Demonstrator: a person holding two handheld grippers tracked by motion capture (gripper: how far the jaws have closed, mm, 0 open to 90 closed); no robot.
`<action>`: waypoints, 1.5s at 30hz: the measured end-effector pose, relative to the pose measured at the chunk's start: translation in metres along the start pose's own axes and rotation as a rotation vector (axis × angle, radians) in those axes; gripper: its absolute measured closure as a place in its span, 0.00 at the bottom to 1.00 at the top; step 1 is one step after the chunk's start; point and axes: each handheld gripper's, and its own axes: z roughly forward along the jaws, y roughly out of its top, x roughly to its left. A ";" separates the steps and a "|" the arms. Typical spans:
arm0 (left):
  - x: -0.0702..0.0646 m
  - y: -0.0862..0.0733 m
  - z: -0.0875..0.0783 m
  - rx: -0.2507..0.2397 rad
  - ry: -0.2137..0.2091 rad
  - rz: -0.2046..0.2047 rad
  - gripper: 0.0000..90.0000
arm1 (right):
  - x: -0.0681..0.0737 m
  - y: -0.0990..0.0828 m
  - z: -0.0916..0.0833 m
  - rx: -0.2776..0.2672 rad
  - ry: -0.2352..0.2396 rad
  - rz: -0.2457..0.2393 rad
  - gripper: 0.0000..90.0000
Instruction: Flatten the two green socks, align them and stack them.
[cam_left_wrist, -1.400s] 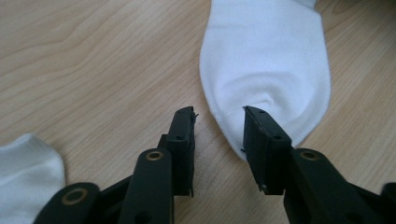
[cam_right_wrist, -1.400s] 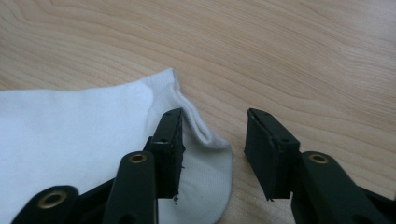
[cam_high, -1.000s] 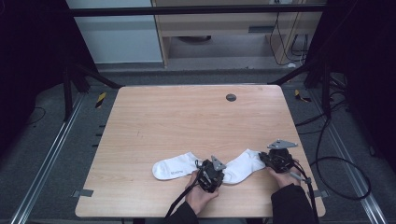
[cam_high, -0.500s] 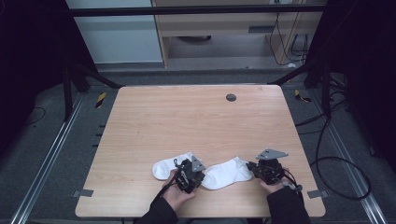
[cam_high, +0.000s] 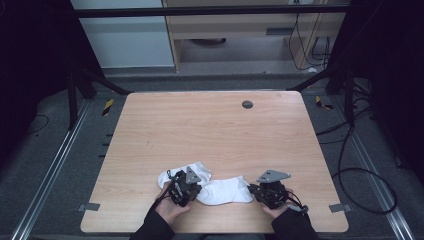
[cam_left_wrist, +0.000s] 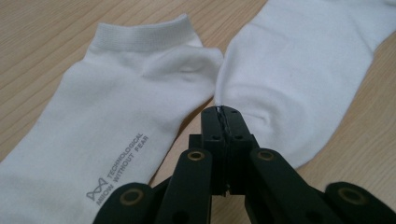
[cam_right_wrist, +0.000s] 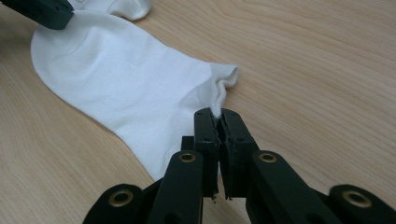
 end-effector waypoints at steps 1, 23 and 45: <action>0.001 -0.001 0.000 0.000 -0.001 -0.001 0.98 | 0.001 0.000 0.000 -0.002 0.005 -0.001 0.96; 0.014 -0.008 -0.031 -0.122 0.043 -0.045 0.71 | -0.003 0.008 -0.010 -0.122 -0.004 0.033 0.78; 0.081 -0.053 -0.049 -0.109 0.230 -0.216 0.59 | 0.025 0.086 0.033 -0.135 0.001 0.046 0.70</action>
